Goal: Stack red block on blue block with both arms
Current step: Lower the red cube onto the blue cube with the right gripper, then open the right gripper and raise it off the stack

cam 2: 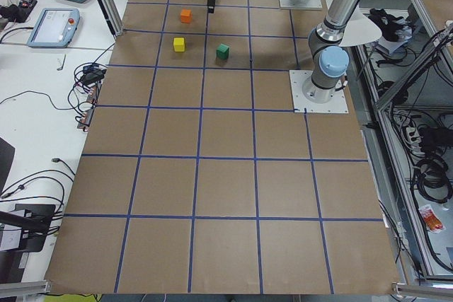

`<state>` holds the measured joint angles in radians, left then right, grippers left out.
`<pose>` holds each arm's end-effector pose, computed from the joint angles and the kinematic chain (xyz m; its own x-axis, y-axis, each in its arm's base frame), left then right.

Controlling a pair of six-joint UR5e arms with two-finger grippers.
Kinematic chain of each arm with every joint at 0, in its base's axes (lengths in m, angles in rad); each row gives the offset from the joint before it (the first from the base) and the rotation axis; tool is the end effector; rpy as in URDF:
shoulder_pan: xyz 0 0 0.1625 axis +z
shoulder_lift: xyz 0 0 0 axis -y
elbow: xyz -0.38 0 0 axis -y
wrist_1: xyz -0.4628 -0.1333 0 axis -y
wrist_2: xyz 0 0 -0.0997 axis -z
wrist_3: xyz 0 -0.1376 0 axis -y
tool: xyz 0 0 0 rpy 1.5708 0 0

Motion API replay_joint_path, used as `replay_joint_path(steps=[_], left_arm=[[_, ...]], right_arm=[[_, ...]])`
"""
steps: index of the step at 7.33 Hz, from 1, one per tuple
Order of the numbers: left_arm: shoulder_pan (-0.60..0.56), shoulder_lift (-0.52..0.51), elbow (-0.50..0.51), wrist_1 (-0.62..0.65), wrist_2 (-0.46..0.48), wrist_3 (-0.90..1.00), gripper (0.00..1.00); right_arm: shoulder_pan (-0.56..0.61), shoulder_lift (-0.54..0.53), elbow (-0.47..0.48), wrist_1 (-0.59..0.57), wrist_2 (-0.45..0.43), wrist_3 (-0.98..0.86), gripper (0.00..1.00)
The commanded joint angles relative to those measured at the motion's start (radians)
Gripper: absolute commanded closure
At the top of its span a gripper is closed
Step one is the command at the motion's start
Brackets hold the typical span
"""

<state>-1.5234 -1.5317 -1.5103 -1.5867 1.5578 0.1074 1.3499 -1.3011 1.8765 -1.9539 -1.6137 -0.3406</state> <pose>-0.1086 -0.5623 0.4595 -0.9981 0.0607 0.0039 0.0601 0.9946 -0.0845 0.0014 -0.5754 0.1229 -0.9923 -0.1211 -0.0242 -0.1235 0.9732 0.1942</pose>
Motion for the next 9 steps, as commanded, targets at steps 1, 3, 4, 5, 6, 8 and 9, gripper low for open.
replay_joint_path(steps=[1, 3, 4, 5, 6, 8, 9], left_arm=[[-0.001, -0.004, 0.001, 0.001, -0.001, 0.0, 0.0], [0.002, -0.005, 0.004, 0.002, -0.002, -0.002, 0.0], [-0.001, -0.007, -0.004, 0.001, -0.001, -0.002, 0.0], [-0.001, -0.01, 0.001, 0.001, -0.001, -0.002, 0.0], [-0.001, -0.01, 0.001, 0.001, -0.001, -0.002, 0.0], [-0.001, -0.008, 0.001, 0.001, -0.001, -0.002, 0.0], [-0.001, -0.01, 0.001, 0.001, -0.001, -0.002, 0.0]], right_arm=[[0.0, 0.0, -0.002, 0.0, 0.0, 0.0, 0.07], [0.0, -0.004, -0.037, 0.004, -0.003, 0.005, 0.0], [0.0, -0.018, -0.093, 0.063, -0.003, 0.006, 0.0], [0.008, -0.03, -0.17, 0.149, -0.006, 0.02, 0.0], [0.012, -0.036, -0.256, 0.255, -0.005, 0.028, 0.0], [0.058, -0.053, -0.406, 0.425, 0.003, 0.121, 0.0], [0.142, -0.052, -0.472, 0.478, -0.006, 0.238, 0.0]])
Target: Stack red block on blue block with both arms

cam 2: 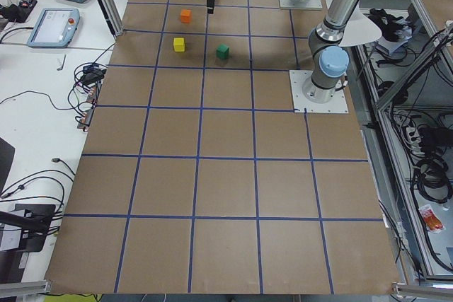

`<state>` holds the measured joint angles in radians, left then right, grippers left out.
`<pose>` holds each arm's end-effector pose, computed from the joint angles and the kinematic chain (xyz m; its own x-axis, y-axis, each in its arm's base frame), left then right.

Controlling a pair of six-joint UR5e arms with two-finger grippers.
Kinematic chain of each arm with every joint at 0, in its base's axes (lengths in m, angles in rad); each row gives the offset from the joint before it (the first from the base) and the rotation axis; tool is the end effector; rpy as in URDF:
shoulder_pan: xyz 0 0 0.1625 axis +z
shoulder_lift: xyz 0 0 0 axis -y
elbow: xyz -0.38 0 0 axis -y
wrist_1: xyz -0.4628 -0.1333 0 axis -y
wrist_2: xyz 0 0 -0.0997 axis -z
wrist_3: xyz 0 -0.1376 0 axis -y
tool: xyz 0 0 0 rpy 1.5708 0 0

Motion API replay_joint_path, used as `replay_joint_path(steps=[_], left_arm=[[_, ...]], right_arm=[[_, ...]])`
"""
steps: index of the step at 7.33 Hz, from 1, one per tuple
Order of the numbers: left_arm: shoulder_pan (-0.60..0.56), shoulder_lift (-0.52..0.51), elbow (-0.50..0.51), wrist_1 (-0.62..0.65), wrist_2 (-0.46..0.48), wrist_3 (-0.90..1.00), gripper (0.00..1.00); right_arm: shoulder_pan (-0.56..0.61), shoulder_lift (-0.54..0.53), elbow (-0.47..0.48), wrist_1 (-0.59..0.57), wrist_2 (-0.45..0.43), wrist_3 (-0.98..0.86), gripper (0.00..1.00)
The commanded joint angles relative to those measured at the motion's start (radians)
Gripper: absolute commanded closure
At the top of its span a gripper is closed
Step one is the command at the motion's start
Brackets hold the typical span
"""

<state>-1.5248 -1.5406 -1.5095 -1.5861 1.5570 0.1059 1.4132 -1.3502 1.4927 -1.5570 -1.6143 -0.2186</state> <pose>-0.1093 -0.5649 0.4550 -0.9981 0.0606 0.0056 0.0600 0.9952 -0.0771 0.0287 -0.6307 0.3163 -0.9978 -0.0650 0.0082 -0.0629 0.9849 0.1613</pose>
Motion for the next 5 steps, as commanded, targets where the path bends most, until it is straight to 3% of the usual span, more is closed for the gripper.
replay_joint_path(steps=[1, 5], left_arm=[[0.0, -0.001, 0.0, 0.0, -0.002, 0.0, 0.0], [-0.006, -0.013, 0.0, 0.002, -0.008, 0.002, 0.0]], right_arm=[[0.146, 0.0, -0.135, 0.113, -0.006, 0.221, 0.0], [0.138, -0.03, -0.086, 0.126, 0.008, 0.226, 0.0]])
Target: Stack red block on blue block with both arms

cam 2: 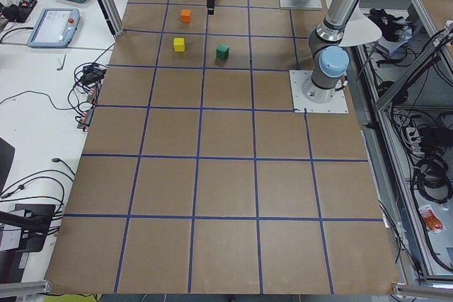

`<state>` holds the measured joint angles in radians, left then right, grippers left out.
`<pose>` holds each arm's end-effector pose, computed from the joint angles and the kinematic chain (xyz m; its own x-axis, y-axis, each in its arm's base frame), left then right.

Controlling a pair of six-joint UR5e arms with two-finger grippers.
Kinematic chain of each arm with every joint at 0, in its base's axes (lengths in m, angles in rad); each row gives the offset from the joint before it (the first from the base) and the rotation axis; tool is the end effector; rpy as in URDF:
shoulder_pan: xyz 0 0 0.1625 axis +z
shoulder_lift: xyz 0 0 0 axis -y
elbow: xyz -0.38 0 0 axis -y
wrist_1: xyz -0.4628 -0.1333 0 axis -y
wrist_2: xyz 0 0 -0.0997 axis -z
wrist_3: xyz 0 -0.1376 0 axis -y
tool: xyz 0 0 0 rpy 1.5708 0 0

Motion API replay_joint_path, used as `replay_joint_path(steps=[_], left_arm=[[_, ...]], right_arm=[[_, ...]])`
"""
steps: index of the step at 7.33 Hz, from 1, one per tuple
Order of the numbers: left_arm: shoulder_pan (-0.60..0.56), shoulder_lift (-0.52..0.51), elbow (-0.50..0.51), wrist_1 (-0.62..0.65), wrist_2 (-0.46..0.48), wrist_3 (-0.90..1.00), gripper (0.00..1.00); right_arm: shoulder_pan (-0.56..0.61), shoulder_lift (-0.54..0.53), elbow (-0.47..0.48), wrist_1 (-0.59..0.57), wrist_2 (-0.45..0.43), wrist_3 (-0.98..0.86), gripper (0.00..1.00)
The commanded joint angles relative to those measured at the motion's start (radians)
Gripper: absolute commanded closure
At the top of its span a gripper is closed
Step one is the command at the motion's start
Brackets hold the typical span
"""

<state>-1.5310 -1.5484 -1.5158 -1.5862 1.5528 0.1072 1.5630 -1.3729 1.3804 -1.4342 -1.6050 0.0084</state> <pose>-0.1134 -0.5659 0.4470 -0.9976 0.0683 0.0112 0.0674 0.9957 -0.0635 0.1238 -0.6174 0.3812 -0.9993 0.0112 0.0350 0.0161 0.9895 0.1433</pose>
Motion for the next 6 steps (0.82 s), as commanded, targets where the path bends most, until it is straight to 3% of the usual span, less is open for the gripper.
replay_joint_path(steps=[1, 3, 6], left_arm=[[0.0, -0.006, 0.005, 0.002, 0.0, 0.0, 0.0], [-0.001, -0.006, 0.005, 0.002, 0.0, 0.0, 0.0], [-0.001, 0.001, -0.004, 0.009, -0.005, 0.0, 0.0]], right_arm=[[-0.024, -0.012, 0.032, 0.001, 0.002, -0.002, 0.0], [-0.027, -0.028, 0.029, 0.041, 0.051, -0.001, 0.0], [-0.029, -0.029, 0.034, 0.04, 0.056, 0.002, 0.0]])
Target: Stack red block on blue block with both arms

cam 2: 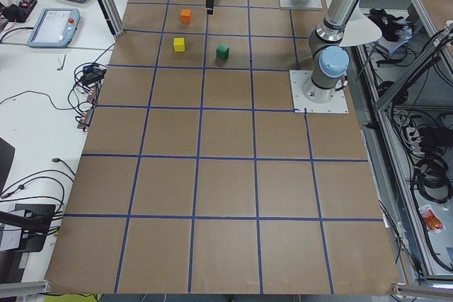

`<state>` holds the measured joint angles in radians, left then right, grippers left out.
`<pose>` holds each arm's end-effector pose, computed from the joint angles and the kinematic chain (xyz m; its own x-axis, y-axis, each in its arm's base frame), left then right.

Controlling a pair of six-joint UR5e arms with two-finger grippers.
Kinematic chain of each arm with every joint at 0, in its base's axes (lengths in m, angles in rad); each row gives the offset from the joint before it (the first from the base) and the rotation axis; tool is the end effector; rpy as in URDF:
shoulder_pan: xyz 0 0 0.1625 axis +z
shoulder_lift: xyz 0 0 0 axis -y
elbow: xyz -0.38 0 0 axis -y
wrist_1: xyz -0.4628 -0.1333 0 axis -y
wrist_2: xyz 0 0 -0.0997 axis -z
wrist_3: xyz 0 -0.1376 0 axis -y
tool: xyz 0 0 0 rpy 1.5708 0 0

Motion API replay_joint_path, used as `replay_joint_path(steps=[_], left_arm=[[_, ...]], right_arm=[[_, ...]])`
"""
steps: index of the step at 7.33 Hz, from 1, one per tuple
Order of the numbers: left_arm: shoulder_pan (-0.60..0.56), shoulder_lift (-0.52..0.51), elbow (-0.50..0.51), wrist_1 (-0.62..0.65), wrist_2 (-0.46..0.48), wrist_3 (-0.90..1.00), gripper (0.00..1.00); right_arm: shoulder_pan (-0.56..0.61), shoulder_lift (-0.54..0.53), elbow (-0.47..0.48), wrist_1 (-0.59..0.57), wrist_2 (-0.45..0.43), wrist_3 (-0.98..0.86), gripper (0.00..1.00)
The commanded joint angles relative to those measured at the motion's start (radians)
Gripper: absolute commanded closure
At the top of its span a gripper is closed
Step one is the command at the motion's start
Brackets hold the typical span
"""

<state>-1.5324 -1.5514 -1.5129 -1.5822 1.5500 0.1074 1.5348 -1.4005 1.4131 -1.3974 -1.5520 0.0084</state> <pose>-0.1145 -0.5674 0.4475 -0.9974 0.0701 0.0136 0.0690 0.9953 -0.0677 0.1142 -0.6042 0.3775 -0.9987 0.0477 -0.0169 0.0438 0.9818 0.1851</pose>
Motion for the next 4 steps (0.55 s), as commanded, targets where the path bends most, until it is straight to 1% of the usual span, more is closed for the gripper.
replay_joint_path(steps=[1, 4], left_arm=[[0.0, 0.005, -0.009, 0.005, 0.002, 0.0, 0.0], [0.0, 0.01, -0.009, 0.002, 0.016, 0.0, 0.0]], right_arm=[[-0.001, -0.003, 0.003, 0.0, 0.001, 0.002, 0.0], [0.001, -0.003, 0.006, 0.005, 0.001, 0.002, 0.0]])
